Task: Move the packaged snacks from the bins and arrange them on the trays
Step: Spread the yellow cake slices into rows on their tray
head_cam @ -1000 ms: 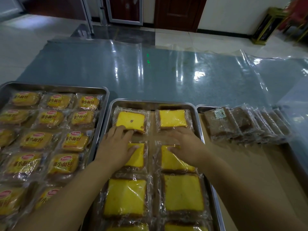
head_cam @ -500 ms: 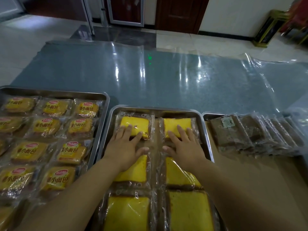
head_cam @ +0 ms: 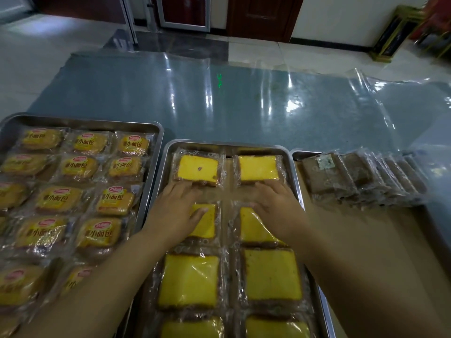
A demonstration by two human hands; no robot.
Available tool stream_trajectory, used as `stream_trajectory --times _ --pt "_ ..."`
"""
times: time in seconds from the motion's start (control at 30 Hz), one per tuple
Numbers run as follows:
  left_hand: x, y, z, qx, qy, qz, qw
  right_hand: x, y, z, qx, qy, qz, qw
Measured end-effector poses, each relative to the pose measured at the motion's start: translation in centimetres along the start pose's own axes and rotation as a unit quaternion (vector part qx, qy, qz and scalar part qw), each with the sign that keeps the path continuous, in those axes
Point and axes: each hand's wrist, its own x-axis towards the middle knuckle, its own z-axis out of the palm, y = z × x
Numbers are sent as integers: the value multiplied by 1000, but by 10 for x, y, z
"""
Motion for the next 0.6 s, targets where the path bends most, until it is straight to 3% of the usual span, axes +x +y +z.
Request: stream_trajectory --times 0.13,0.37,0.6 --pt "-28 3 4 18 -28 -10 999 -38 -4 3 -34 17 -45 998" --pt "-47 6 19 68 -116 -15 991 -53 -3 13 -136 -130 -12 982" --pt "-34 1 25 88 -137 -16 987 -36 1 15 -151 -159 -2 976"
